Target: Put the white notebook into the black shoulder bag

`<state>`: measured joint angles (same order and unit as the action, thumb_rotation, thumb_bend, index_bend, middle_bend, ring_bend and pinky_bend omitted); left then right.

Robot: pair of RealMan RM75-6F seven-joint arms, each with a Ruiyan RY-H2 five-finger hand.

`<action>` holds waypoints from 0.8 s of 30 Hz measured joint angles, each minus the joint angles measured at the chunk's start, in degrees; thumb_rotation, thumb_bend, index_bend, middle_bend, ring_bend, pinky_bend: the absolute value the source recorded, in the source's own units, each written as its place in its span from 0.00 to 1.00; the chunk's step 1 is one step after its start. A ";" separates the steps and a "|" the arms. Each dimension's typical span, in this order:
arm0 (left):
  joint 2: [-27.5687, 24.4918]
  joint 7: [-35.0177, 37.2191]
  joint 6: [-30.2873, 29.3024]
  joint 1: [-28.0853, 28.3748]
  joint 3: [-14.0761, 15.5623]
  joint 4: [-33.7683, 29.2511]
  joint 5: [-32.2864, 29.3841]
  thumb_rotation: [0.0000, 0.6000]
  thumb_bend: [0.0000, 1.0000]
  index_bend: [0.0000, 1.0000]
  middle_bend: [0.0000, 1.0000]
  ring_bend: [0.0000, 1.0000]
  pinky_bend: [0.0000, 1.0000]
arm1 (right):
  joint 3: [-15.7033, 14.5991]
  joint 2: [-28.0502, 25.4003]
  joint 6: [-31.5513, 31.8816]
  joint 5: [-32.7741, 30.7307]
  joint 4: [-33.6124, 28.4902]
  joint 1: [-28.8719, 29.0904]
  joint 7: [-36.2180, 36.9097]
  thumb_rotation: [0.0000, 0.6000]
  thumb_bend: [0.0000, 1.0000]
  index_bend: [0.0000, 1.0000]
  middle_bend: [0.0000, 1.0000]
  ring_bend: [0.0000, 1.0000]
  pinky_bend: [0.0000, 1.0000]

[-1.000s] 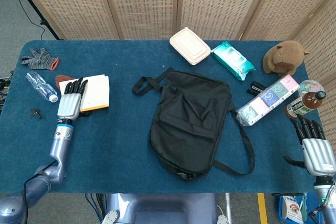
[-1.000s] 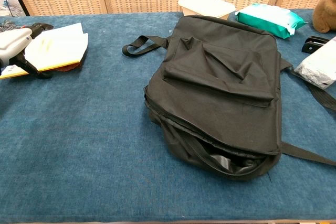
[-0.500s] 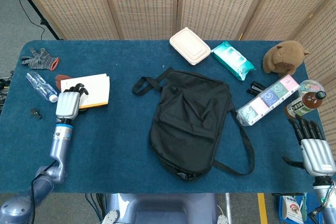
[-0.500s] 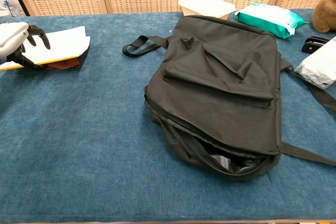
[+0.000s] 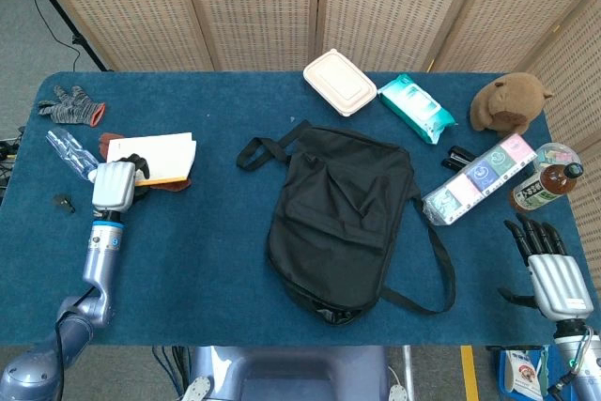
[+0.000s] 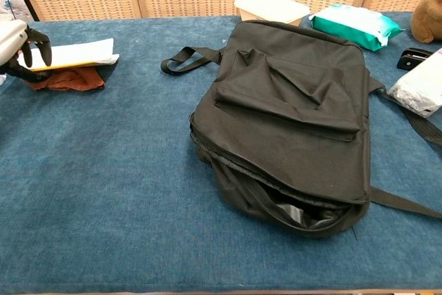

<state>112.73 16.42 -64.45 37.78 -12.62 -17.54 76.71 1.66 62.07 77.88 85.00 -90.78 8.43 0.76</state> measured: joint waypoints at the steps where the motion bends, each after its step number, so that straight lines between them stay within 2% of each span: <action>1: -0.22 0.21 -0.25 0.18 -0.02 0.10 0.07 1.00 0.49 0.74 0.54 0.60 0.70 | -0.25 -0.25 -0.71 0.21 -0.20 0.22 0.25 1.00 0.00 0.02 0.00 0.00 0.00; 8: -2.06 1.33 -2.15 1.04 0.07 -0.06 0.76 1.00 0.52 0.77 0.57 0.62 0.72 | -0.81 -3.19 -7.03 1.56 -3.46 3.71 3.57 1.00 0.00 0.09 0.01 0.00 0.05; 15: -5.29 1.80 -3.58 2.42 -0.21 -2.95 1.22 1.00 0.52 0.78 0.57 0.62 0.72 | 0.13 -5.04 -14.96 2.60 -8.51 9.69 10.72 1.00 0.00 0.13 0.07 0.00 0.10; 19: -8.70 0.52 -4.96 3.23 -0.71 -7.99 1.46 1.00 0.53 0.78 0.57 0.62 0.72 | 1.37 -5.04 -19.98 2.47 -11.66 14.25 13.12 1.00 0.00 0.14 0.09 0.00 0.11; 24: -13.22 -3.08 -6.66 3.51 -1.27 -16.34 1.64 1.00 0.53 0.78 0.57 0.62 0.72 | 2.02 -5.18 -23.08 1.50 -15.34 16.52 15.92 1.00 0.00 0.15 0.10 0.00 0.12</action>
<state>99.52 13.34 -71.12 41.28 -13.89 -33.88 78.36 3.68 56.89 54.81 86.50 -106.12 24.94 16.68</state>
